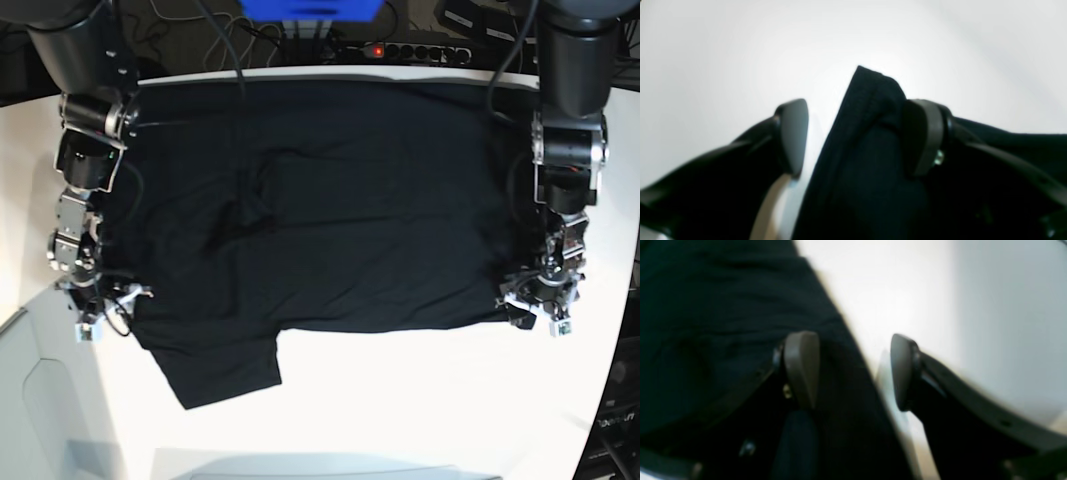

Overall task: Fold the T-shirt properly
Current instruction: 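Close both grippers on the shirt's side edges near the hem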

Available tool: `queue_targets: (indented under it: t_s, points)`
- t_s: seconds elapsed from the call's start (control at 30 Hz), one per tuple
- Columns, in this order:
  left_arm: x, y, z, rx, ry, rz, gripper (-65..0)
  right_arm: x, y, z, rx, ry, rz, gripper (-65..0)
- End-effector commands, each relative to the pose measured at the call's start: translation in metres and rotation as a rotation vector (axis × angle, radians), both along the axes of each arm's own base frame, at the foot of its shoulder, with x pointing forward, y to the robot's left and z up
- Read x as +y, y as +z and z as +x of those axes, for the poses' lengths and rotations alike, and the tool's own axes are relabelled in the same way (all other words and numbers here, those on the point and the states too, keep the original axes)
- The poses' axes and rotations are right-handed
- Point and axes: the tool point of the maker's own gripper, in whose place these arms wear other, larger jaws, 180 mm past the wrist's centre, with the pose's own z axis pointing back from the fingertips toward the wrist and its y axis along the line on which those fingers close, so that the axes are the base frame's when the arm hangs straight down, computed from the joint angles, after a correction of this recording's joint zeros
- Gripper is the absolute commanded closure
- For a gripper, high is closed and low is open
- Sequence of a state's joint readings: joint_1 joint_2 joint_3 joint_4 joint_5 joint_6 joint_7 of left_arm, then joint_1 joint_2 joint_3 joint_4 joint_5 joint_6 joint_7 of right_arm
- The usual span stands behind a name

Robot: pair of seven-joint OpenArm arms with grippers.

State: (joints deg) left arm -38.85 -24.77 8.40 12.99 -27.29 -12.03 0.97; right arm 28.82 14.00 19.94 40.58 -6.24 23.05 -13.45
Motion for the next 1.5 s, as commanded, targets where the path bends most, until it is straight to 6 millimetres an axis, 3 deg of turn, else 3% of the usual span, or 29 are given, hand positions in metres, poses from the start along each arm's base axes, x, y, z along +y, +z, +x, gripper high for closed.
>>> queue_targets:
  t_s: [0.0,0.1,0.3,0.63,0.77,0.83,0.97,1.23,1.3,1.47]
  points:
    - [0.008,0.015,0.009,-0.032,0.01,0.007,-42.5,-0.009,0.024,0.016,-0.07,-0.015,-0.012,-34.6]
    - [0.009,0.013,0.007,-0.026,0.015,0.006,-40.3,-0.01,0.023,0.014,-0.066,-0.015,-0.014,-34.7]
    - [0.01,0.012,0.006,-0.024,0.02,0.002,-21.6,-0.008,0.021,0.013,-0.062,-0.014,-0.008,-34.7]
    - [0.01,0.011,0.006,-0.021,0.017,0.005,-20.3,0.005,0.038,0.028,-0.171,-0.004,0.012,-34.8]
    - [0.009,0.011,0.005,-0.017,0.016,0.005,-20.0,0.019,0.045,0.037,-0.197,0.009,0.031,-34.8]
    - [0.008,0.01,0.006,-0.016,0.015,0.003,-16.4,0.022,0.038,0.035,-0.182,0.008,0.042,-34.8]
    - [0.008,0.009,0.005,-0.011,0.015,0.002,-0.1,0.027,0.016,0.035,-0.116,-0.001,0.092,-34.6]
    - [0.008,0.009,0.005,-0.009,0.015,0.003,0.0,0.026,0.0,0.027,-0.129,-0.013,0.114,-33.5]
    - [0.008,0.008,0.004,-0.008,0.015,0.003,0.0,0.027,-0.001,0.026,-0.126,-0.007,0.116,-29.0]
    - [0.009,0.002,-0.001,0.005,0.016,0.004,0.0,0.042,-0.003,0.027,-0.114,0.052,0.089,-4.8]
